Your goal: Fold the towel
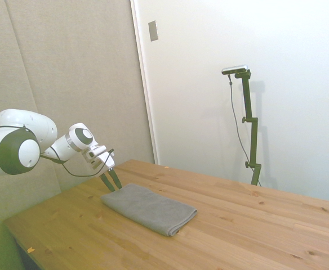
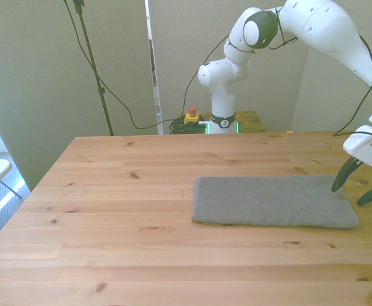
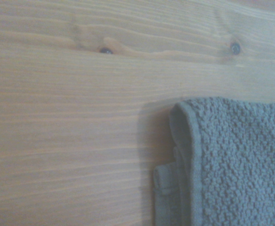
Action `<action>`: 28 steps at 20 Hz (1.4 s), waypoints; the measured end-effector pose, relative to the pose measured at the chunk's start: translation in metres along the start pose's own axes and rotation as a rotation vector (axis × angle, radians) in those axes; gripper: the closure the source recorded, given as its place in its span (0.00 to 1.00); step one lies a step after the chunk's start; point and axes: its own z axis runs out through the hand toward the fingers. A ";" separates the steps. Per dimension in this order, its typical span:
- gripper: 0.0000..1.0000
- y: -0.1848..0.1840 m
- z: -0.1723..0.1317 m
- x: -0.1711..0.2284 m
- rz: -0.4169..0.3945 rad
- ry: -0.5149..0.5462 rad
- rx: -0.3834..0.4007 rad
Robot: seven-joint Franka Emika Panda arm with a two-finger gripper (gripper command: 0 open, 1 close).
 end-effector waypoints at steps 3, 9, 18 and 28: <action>1.00 -0.001 0.003 0.003 0.003 0.008 -0.007; 1.00 0.004 0.016 0.017 0.012 0.032 -0.052; 1.00 0.006 0.031 0.018 -0.024 0.074 -0.107; 1.00 0.006 0.038 0.013 -0.045 0.072 -0.119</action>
